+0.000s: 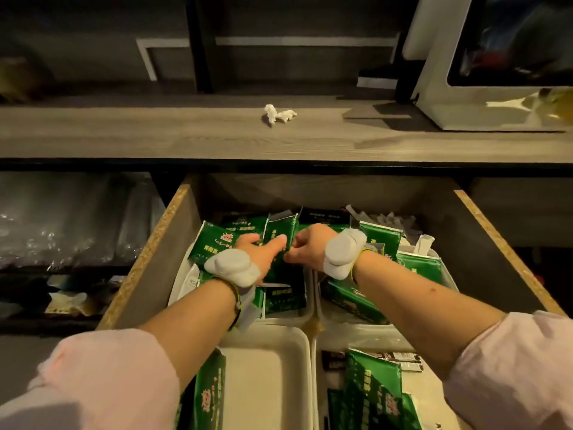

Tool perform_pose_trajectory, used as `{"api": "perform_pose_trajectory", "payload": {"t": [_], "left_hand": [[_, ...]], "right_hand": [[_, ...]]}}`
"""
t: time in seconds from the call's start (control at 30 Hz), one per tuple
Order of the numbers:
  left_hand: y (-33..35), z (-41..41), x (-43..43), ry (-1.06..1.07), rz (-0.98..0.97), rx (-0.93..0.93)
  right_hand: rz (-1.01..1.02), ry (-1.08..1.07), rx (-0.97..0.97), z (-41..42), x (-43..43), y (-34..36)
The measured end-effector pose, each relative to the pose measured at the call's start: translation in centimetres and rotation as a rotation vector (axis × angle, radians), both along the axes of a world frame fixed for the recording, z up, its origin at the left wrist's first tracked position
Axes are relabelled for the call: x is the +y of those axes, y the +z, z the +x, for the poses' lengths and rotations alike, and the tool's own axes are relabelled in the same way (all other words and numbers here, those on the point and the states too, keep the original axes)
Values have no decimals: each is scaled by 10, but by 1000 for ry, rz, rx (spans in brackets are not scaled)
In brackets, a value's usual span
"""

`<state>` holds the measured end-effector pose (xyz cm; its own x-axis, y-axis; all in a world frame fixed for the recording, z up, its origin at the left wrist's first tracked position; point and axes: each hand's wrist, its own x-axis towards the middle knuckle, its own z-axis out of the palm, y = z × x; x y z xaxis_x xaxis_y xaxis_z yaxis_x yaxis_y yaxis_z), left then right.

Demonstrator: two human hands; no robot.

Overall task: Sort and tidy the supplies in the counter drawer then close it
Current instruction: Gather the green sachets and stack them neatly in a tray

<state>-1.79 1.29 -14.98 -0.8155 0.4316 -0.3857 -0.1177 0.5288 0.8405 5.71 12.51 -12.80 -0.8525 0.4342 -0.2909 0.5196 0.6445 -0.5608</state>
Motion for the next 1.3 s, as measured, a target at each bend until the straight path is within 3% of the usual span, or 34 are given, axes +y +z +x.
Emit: {"api": "perform_pose_trajectory", "payload": {"t": [0.1,0.23,0.27,0.33,0.4,0.5,0.63,0.87,0.93,1.0,1.07,1.1,1.17,1.23,1.3], "left_hand": [[8,4,-6,-67,41,138],[16,5,-7,-22,151,-48],[17,4,-14,26,205,-125],[23,7,-22,49,314,-311],[26,13,-26,23,315,-360],[18,16,-34,27,291,-385],[0,22,-43,75,303,-422],[-13,23,-33,99,416,-493],[-2,31,-34,101,452,-518],[8,30,-42,96,464,-464],[11,19,-50,125,441,-380],[13,12,-54,141,419,-323],[14,-5,-61,174,388,-179],[11,-20,-64,152,345,-96],[7,-26,-66,93,263,-105]], "right_hand": [[-98,-5,175,17,-8,17],[-310,30,154,29,-20,30],[-262,-13,185,29,-19,31],[40,-113,165,24,5,21],[267,-159,-25,24,26,9],[358,-157,-200,27,25,-6],[428,-159,-123,28,19,-5],[117,-235,258,46,-33,30],[13,-83,276,48,-60,37],[-225,46,216,49,-78,37],[-451,41,189,48,-79,36],[-458,10,194,43,-75,31],[-120,13,128,31,-59,17],[260,134,-69,21,-50,-1],[399,219,-199,16,-50,-17]]}}
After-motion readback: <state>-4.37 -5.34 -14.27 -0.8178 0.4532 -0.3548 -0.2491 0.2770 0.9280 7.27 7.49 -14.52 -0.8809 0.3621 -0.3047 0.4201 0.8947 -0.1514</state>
